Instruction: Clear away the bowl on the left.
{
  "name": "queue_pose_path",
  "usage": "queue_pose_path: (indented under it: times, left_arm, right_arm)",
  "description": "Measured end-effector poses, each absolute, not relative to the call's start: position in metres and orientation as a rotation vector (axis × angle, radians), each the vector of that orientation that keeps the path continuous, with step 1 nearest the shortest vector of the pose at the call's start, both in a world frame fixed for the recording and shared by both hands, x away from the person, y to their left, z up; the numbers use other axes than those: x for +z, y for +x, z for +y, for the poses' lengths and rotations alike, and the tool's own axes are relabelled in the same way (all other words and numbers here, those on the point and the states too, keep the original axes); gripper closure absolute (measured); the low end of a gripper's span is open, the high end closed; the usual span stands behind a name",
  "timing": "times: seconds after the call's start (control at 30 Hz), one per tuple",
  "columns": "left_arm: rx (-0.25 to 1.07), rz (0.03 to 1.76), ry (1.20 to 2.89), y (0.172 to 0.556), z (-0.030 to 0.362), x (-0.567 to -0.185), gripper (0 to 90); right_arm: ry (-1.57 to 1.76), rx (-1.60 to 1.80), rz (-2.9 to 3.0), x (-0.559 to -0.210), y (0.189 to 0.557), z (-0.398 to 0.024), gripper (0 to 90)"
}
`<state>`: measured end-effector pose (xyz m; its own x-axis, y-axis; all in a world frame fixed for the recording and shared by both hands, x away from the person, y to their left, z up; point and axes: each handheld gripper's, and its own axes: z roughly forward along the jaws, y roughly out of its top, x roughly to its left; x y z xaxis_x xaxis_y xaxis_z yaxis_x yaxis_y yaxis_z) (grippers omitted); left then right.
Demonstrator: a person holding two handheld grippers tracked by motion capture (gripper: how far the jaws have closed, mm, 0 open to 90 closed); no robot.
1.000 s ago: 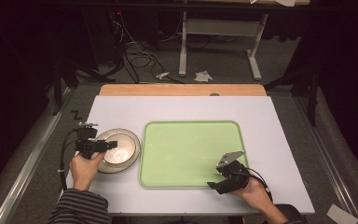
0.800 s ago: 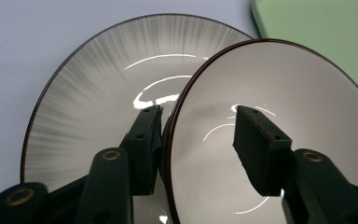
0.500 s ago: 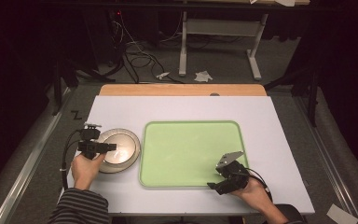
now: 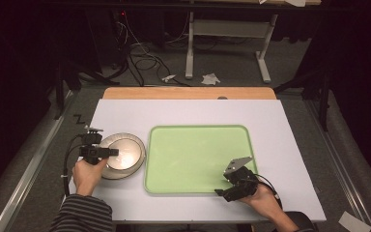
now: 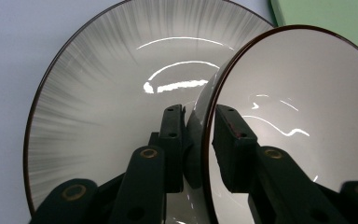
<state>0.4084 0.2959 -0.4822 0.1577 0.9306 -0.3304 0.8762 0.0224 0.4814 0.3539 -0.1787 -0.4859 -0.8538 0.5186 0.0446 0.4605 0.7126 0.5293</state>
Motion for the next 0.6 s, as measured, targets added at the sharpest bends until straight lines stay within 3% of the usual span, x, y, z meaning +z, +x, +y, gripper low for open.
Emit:
queue_pose_path:
  times: [0.6]
  left_arm:
    - [0.069,1.709,1.833,0.4093,0.2994,-0.4834,81.0]
  right_arm:
    - [0.800,0.823,2.809,-0.4861,0.3541,-0.1786,33.1]
